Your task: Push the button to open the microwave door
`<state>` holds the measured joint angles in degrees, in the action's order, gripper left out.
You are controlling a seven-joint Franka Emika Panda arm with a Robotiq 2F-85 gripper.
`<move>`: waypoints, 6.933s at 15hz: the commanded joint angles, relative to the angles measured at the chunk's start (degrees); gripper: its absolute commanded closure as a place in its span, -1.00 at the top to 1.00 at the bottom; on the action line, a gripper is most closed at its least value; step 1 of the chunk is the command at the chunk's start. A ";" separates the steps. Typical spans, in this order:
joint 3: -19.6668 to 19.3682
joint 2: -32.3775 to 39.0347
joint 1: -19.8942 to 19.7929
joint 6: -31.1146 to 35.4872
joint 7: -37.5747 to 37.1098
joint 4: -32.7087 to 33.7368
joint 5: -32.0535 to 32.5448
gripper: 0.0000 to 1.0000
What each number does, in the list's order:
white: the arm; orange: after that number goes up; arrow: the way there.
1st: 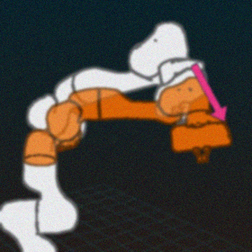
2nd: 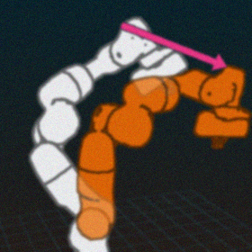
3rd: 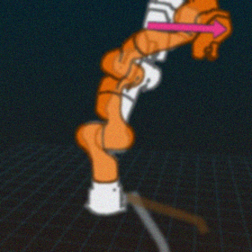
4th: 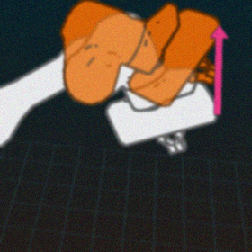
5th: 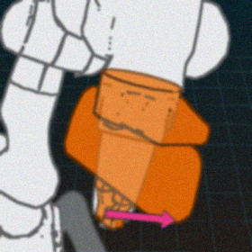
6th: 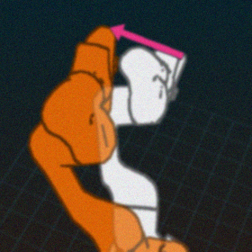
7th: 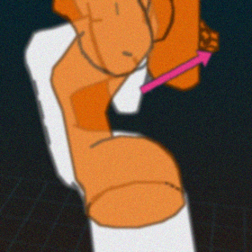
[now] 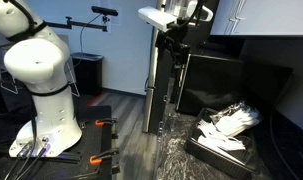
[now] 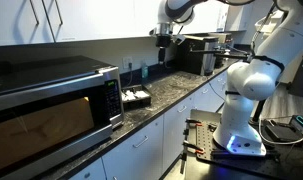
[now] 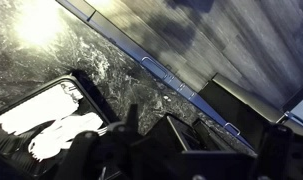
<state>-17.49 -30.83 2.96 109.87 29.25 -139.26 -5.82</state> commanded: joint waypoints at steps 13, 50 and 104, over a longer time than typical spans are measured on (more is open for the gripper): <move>16.51 7.93 -2.85 30.88 -22.72 -8.04 7.65 1.00; 32.24 25.88 1.50 43.06 -65.62 -4.89 38.92 -0.91; 27.57 40.24 8.70 30.31 -78.70 11.03 69.37 -1.00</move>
<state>10.72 8.37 10.68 141.88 -49.67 -130.16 62.41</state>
